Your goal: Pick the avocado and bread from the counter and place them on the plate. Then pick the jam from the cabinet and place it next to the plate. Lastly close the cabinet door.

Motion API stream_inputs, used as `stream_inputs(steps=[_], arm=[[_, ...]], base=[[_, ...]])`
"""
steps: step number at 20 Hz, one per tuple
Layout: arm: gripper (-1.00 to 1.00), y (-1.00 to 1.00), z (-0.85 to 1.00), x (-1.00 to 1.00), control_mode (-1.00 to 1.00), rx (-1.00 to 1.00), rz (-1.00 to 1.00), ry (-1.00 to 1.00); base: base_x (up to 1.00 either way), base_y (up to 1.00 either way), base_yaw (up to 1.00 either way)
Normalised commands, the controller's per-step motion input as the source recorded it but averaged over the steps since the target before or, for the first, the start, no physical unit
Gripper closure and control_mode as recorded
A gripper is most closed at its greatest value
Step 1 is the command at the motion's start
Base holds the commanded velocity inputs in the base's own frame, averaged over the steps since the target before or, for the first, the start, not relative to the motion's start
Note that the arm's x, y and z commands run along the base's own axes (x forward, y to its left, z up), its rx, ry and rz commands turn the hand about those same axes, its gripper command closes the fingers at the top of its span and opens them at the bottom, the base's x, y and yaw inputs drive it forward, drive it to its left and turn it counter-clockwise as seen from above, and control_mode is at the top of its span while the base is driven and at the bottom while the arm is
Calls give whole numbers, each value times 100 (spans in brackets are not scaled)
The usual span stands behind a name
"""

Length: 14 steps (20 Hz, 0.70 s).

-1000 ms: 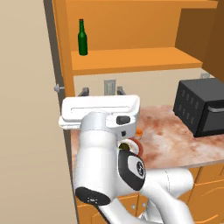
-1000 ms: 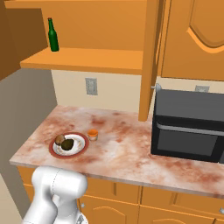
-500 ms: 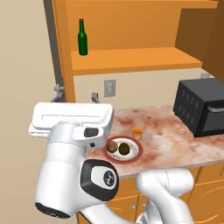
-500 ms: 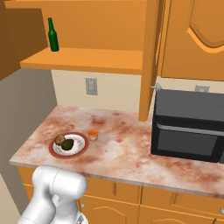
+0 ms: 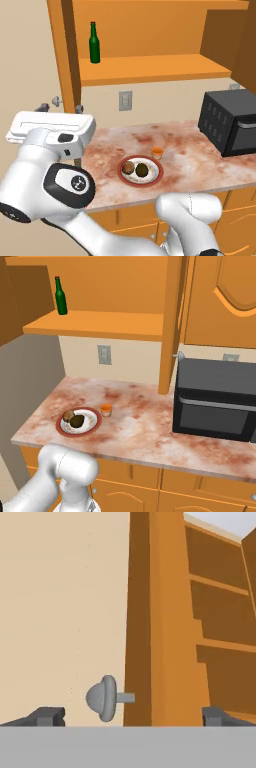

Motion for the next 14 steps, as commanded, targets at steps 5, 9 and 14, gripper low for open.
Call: stream_inputs(steps=[5, 9, 14], arm=[[-100, -9, -11, 73, -100, 2, -19, 5], [-100, -100, -1, 43, -100, 5, -26, 0], [-100, -100, -33, 93, -100, 8, -13, 6]], base=[[0, 0, 0], [0, 0, 0], [0, 0, 0]])
